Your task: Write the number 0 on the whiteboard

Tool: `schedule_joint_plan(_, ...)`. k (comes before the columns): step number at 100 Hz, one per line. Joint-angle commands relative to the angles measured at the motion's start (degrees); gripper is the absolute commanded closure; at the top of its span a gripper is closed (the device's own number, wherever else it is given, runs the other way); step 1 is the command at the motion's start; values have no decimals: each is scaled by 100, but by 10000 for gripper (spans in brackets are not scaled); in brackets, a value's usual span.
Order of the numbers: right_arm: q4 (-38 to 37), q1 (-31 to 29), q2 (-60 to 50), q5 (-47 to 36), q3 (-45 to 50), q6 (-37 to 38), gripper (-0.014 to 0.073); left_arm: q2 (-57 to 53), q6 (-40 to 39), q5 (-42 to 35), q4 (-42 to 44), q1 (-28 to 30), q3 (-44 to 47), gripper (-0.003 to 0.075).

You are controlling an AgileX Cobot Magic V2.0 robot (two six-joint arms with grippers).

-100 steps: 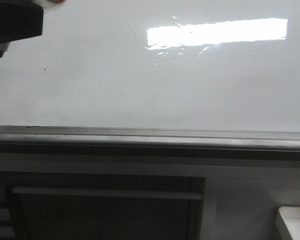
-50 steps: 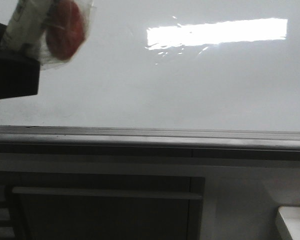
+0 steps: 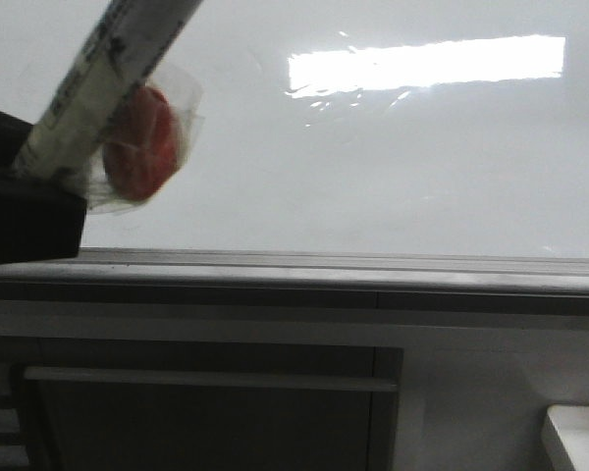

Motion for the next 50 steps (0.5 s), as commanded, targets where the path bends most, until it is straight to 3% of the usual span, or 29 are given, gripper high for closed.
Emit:
schedule_joint_plan(1,186,75,79,-185,-235,-84,175,-6,-65,-226,-133,-9,-146,741)
schedule_joint_plan(11,177,75,215,-76,-249,-84,197,-6,-65,-226,-133,-9,-146,741)
schedule_joint_plan(20,177,75,275,-76,-258,-84,282,-6,-65,-236,-133,-9,-146,741)
schedule_joint_plan(27,113,75,282,-76,-258,-84,408,-6,-65,-248,-133,-9,-146,741)
schedule_joint_plan(37,-70,54,287,-76,-258,-84,664,-6,-65,-248,-133,-9,-146,741)
schedule_joint_plan(50,-69,51,287,-8,-258,-70,664,-6,-65,-227,-311,-9,-146,735)
